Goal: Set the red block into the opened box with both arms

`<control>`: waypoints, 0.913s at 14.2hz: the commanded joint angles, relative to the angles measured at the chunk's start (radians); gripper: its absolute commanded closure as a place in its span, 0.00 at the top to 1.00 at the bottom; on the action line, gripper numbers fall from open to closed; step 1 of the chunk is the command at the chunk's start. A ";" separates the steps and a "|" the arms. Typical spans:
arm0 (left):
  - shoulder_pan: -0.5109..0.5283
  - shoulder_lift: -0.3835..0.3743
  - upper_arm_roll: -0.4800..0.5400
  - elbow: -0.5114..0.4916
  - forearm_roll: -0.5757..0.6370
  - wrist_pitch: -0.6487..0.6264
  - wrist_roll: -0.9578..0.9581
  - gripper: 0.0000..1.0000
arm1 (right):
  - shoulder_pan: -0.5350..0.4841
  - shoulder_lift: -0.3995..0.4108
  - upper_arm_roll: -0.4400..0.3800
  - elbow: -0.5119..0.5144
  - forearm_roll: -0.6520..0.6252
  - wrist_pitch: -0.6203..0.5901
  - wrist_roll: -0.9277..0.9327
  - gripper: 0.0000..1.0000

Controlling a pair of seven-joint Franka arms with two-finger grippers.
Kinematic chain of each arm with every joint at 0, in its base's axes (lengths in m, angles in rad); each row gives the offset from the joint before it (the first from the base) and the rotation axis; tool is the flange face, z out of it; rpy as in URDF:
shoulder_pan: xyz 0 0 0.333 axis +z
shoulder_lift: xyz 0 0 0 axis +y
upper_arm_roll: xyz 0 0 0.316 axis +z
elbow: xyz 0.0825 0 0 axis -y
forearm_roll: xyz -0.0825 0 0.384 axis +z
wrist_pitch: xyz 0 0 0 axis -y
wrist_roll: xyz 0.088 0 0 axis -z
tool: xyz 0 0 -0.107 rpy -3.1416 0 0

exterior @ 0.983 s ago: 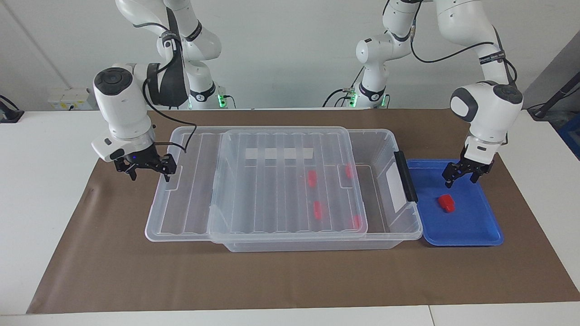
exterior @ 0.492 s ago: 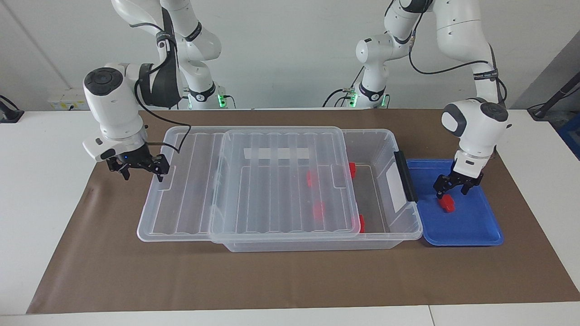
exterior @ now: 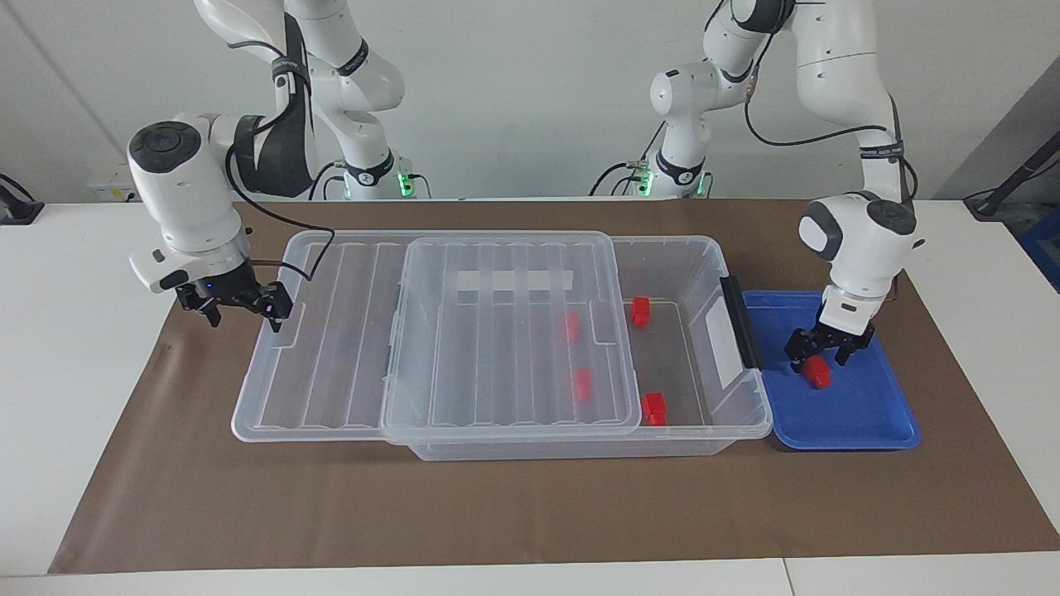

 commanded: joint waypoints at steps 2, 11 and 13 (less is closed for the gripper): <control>-0.011 0.010 0.010 -0.008 0.011 0.029 -0.019 0.75 | -0.022 -0.011 0.000 0.002 -0.027 -0.016 -0.019 1.00; -0.011 0.011 0.009 0.007 0.011 0.003 -0.050 0.00 | -0.036 -0.016 -0.003 0.005 -0.027 -0.034 -0.018 1.00; -0.011 0.002 0.009 0.059 0.009 -0.086 -0.062 0.00 | -0.038 -0.017 -0.003 0.006 -0.027 -0.036 -0.018 1.00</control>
